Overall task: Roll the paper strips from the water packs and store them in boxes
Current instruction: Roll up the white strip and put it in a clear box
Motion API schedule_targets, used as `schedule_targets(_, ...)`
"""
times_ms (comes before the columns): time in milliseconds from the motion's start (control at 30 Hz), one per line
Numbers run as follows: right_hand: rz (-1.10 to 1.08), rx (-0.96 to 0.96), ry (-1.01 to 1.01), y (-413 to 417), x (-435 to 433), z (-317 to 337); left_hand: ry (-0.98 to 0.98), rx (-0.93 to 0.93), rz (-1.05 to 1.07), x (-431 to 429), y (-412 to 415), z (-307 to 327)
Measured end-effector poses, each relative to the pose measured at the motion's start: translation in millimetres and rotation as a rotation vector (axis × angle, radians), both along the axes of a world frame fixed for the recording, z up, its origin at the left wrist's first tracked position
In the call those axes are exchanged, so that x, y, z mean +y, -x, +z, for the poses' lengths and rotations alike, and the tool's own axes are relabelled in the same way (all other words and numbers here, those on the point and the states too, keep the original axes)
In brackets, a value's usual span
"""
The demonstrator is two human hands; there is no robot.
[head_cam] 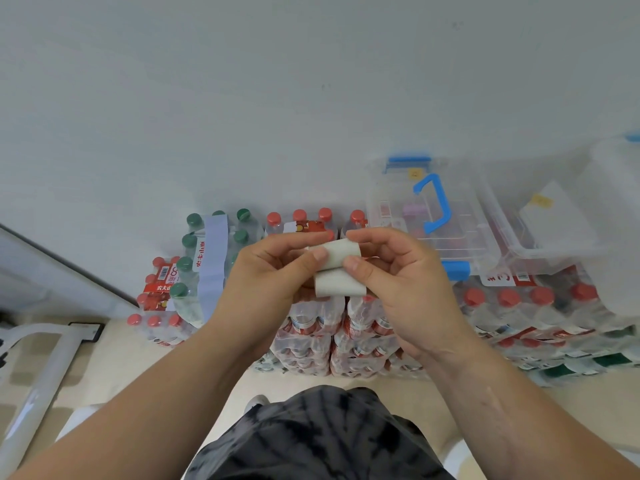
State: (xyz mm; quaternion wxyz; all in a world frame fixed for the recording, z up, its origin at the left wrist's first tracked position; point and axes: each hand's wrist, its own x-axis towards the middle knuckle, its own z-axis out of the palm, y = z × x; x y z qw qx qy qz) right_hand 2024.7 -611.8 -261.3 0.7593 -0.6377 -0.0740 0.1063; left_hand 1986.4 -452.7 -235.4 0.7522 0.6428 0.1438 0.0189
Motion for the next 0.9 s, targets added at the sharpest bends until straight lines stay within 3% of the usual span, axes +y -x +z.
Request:
schedule_targets(267,0.041,0.073,0.018,1,-4,5,-0.151,-0.042,-0.018,2,-3,-4)
schedule_targets(533,-0.01,0.01,0.107,0,0,-2,-0.078,0.004,-0.078,11,-9,-11)
schedule_targets(700,-0.101,0.129,0.053,-1,12,6,-0.072,-0.072,-0.108,20,-24,-15)
schedule_targets(900,-0.123,0.013,0.206,-10,24,18,0.027,-0.091,-0.271,43,-46,-21)
